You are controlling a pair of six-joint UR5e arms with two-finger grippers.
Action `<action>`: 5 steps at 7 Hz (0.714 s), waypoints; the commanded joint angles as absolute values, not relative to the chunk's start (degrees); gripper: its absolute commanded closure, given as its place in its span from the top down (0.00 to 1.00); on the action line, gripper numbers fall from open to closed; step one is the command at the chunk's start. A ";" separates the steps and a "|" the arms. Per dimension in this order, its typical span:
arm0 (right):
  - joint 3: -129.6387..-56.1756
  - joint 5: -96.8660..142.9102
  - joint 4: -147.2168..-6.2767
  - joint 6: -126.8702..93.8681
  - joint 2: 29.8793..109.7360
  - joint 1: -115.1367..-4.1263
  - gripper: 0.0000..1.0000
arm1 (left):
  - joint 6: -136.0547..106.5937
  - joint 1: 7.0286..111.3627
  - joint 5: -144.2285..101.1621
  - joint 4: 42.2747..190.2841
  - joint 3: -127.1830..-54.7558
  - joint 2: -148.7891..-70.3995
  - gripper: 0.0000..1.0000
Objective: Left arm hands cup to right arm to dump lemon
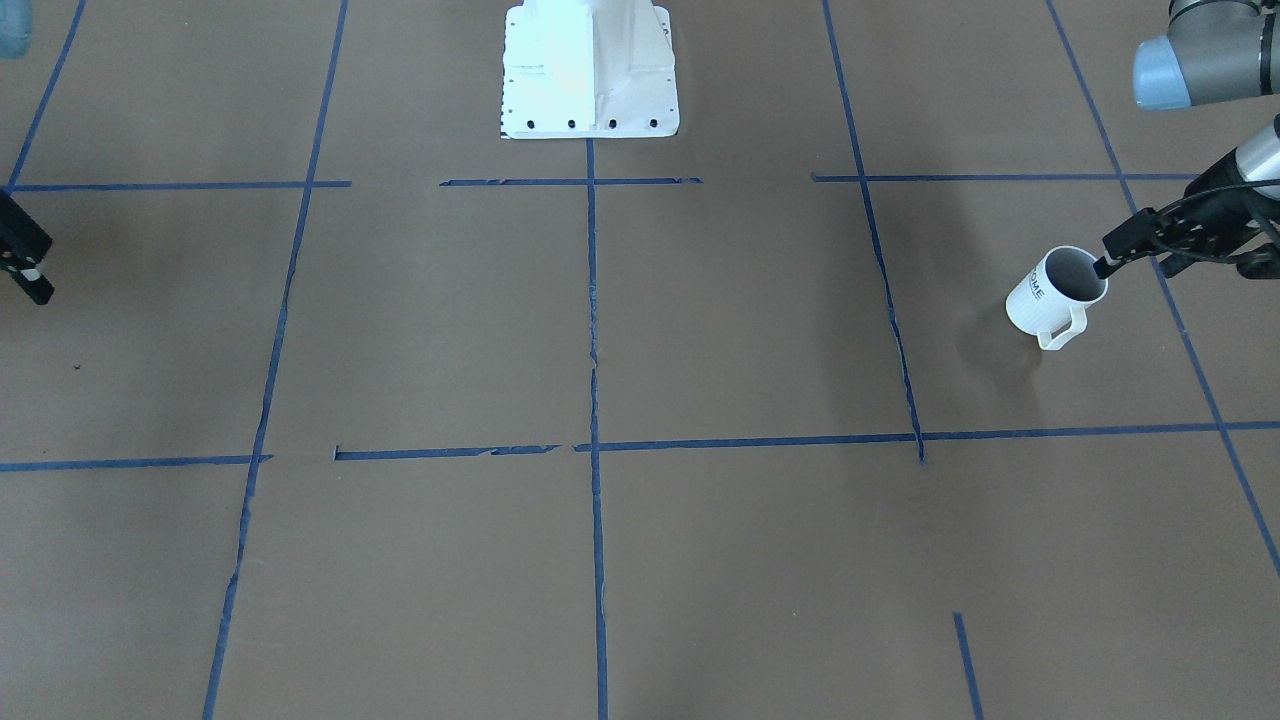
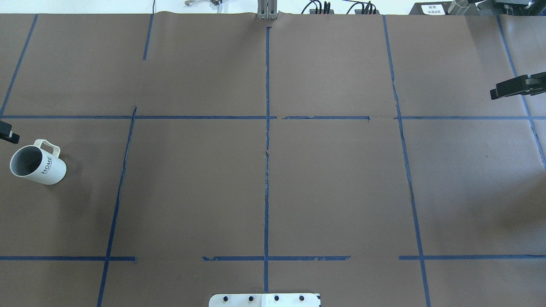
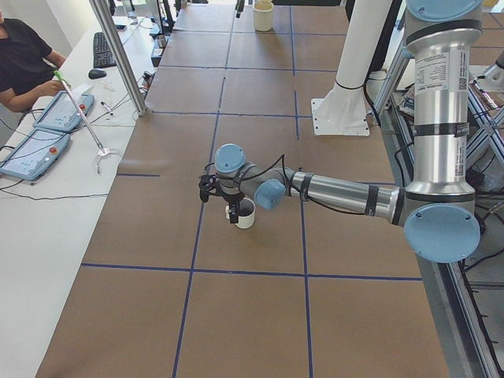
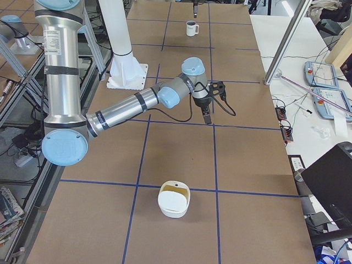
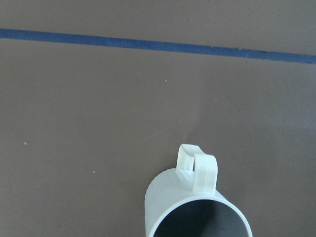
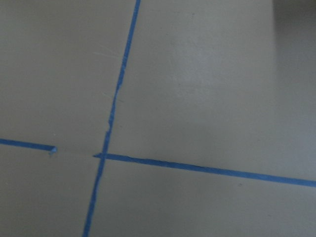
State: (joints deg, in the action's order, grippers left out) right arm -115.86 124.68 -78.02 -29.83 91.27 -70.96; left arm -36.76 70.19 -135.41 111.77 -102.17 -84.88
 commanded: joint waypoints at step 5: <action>-115.32 136.65 -91.55 -6.24 111.44 -82.00 1.00 | -5.91 83.76 -135.62 92.23 -102.92 -85.34 1.00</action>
State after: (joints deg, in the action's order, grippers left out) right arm -115.56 134.74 -87.70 -6.86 110.06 -81.45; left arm -9.74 82.76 -135.58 96.76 -102.81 -85.21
